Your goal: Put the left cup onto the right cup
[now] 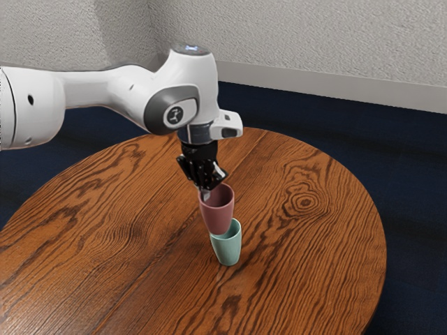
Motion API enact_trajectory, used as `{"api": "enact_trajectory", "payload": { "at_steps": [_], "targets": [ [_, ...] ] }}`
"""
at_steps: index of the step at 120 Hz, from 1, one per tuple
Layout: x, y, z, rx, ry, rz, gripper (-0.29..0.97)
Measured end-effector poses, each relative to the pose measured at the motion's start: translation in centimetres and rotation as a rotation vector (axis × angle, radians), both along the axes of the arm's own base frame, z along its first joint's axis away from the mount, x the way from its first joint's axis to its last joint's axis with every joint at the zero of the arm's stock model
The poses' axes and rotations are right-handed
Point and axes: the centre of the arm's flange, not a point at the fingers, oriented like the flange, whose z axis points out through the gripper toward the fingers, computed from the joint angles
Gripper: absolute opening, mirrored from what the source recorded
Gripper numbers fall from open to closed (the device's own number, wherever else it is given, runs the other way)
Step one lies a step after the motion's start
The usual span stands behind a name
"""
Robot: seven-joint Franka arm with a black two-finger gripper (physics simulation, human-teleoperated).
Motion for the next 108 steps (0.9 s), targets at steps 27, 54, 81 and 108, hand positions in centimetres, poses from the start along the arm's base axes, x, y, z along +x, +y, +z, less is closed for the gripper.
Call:
{"api": "enact_trajectory", "payload": {
  "at_steps": [27, 54, 81, 108],
  "targets": [
    [0.2, -0.1, -0.1, 0.000, 0.000, -0.001, -0.11],
    [0.6, -0.1, 0.0, 0.001, -0.005, 0.000, -0.11],
    [1.1, -0.1, -0.4, 0.003, -0.001, 0.001, -0.11],
    [1.1, -0.3, -0.6, 0.002, 0.000, -0.003, -0.11]
  ]
}}
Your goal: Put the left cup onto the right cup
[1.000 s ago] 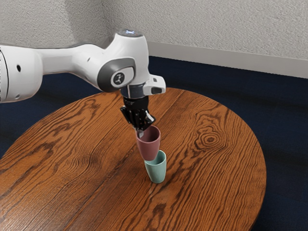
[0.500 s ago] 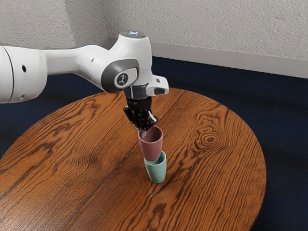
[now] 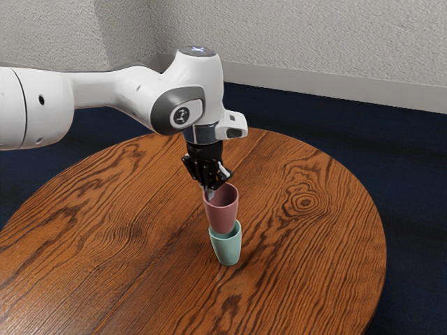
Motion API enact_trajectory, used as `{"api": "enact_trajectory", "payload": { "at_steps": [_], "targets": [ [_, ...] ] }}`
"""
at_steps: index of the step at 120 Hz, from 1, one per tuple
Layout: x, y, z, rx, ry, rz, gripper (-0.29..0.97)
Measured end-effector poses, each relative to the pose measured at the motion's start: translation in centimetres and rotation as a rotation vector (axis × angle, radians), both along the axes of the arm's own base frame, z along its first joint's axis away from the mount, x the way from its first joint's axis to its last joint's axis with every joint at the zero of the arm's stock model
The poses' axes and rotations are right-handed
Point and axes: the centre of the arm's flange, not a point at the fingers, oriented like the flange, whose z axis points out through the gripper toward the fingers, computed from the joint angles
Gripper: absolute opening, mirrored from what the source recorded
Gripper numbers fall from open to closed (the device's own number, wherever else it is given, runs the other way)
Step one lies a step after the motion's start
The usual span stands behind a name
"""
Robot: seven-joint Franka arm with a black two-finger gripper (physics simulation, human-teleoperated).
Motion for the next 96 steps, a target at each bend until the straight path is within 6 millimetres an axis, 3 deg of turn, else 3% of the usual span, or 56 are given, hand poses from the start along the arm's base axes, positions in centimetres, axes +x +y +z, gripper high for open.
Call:
{"api": "enact_trajectory", "payload": {
  "at_steps": [96],
  "targets": [
    [0.86, 0.59, -0.66, 0.002, 0.003, 0.013, -0.11]
  ]
}}
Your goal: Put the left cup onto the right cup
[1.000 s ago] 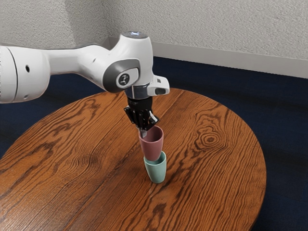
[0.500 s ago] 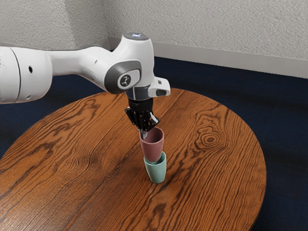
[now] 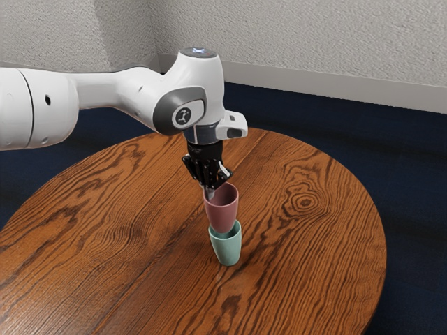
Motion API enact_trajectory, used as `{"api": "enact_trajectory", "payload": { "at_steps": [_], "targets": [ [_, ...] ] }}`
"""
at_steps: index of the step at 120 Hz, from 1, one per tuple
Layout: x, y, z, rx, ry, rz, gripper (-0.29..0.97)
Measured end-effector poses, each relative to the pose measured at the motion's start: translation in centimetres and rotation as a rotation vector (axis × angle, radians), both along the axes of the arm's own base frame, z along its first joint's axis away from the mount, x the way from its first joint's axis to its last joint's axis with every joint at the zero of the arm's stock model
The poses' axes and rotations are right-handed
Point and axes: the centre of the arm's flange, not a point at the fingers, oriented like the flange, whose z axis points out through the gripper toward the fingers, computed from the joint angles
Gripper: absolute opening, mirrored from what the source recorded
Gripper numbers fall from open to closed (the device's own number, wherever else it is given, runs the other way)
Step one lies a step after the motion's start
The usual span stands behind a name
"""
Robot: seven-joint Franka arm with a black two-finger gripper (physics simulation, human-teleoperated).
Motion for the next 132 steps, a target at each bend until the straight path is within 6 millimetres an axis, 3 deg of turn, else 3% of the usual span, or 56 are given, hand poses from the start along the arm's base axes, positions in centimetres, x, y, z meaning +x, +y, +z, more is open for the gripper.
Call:
{"api": "enact_trajectory", "payload": {
  "at_steps": [132],
  "targets": [
    [0.57, -0.55, -0.13, -0.003, -0.004, -0.004, -0.11]
  ]
}}
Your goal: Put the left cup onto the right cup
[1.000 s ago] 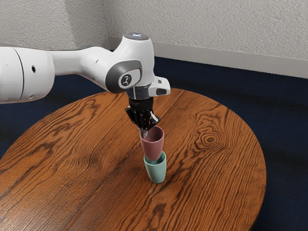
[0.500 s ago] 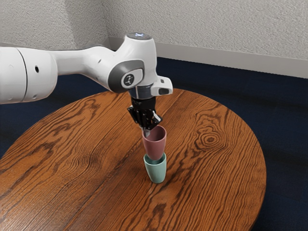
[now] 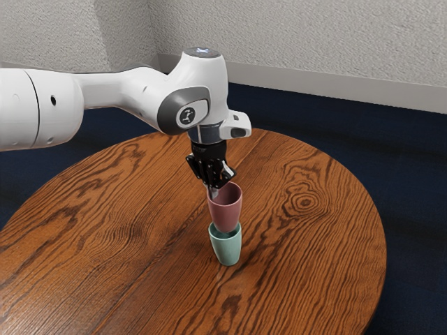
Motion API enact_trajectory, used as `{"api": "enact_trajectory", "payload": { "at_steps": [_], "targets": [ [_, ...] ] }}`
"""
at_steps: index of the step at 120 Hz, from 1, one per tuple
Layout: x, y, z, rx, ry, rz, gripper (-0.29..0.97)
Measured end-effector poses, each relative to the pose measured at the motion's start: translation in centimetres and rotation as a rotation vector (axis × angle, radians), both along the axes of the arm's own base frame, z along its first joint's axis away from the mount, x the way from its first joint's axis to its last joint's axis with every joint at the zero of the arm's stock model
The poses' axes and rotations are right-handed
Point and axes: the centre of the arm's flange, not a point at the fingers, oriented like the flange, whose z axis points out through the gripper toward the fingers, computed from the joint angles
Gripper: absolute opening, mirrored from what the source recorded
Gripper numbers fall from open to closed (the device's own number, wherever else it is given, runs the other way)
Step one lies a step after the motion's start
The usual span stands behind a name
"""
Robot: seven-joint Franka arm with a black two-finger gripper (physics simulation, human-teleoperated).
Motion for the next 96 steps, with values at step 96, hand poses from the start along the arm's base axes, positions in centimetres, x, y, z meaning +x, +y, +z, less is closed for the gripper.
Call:
{"api": "enact_trajectory", "payload": {
  "at_steps": [96],
  "targets": [
    [0.1, 0.0, -1.1, 0.003, 0.007, 0.004, -0.11]
  ]
}}
